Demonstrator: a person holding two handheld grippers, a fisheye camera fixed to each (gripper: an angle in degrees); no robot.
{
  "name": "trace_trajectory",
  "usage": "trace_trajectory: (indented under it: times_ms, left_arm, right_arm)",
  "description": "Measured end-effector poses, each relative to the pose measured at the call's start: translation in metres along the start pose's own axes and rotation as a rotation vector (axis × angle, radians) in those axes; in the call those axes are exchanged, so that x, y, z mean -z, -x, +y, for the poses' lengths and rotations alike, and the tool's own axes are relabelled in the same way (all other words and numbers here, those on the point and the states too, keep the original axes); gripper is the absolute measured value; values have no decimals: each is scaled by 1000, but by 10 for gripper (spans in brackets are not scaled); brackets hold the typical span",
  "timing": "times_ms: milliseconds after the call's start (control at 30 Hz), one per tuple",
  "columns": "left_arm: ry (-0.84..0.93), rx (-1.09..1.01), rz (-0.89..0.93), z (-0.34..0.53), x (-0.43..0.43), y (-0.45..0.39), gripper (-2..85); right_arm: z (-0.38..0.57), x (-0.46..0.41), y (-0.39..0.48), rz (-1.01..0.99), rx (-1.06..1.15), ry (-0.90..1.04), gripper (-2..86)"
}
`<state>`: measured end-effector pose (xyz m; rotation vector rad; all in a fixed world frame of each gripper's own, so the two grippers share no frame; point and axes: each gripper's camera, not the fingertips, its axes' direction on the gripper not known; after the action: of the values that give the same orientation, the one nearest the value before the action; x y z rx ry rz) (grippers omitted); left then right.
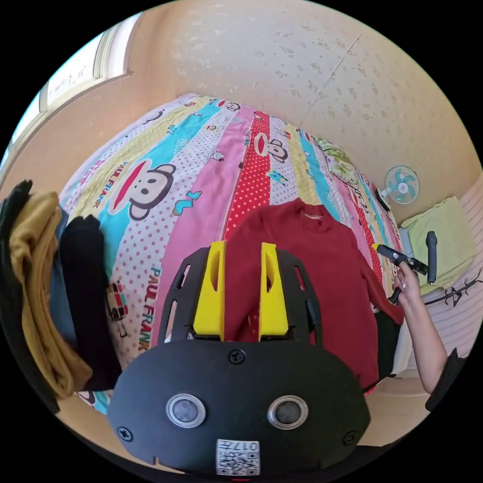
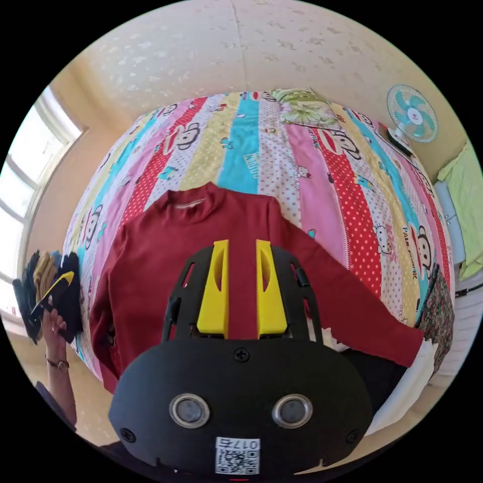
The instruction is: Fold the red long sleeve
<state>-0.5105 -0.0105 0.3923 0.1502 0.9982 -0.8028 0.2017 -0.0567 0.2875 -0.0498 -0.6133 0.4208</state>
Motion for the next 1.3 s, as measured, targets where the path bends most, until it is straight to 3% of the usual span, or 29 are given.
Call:
trace_trajectory:
  times_ms: [133,267,400,567,700,767,867,967,1100,1300]
  left_arm:
    - [152,93,-80,103,30,28,141]
    - [293,343,-191,182,42,61,167]
    - [380,686,-87,254,45,89,182]
    - [255,871,153,300,42,93,166]
    - [291,834,90,306,28,93,89]
    - [239,775,148,310,42,89,50]
    - [68,831,253,315,91,90,27]
    - [-62,691,225,277,149,81,21]
    - [-133,432,314,202,196,56,22]
    - [-125,301,411,151,216,11,30]
  right_arm:
    - [95,-13,42,-84,132,106,99]
    - [184,-62,47,-51,52,352,100]
    - [232,-74,40,-33,10,146,98]
    - [245,-83,23,-71,-59,90,94]
    - [253,-87,10,-100,-10,81,93]
    - [256,-88,0,-131,-9,78,92]
    - [251,-88,-4,-118,46,124,91]
    - [228,-70,8,-94,126,182,95]
    - [212,20,55,-283,417,-121,124]
    - [206,98,146,-516,822,-368,169]
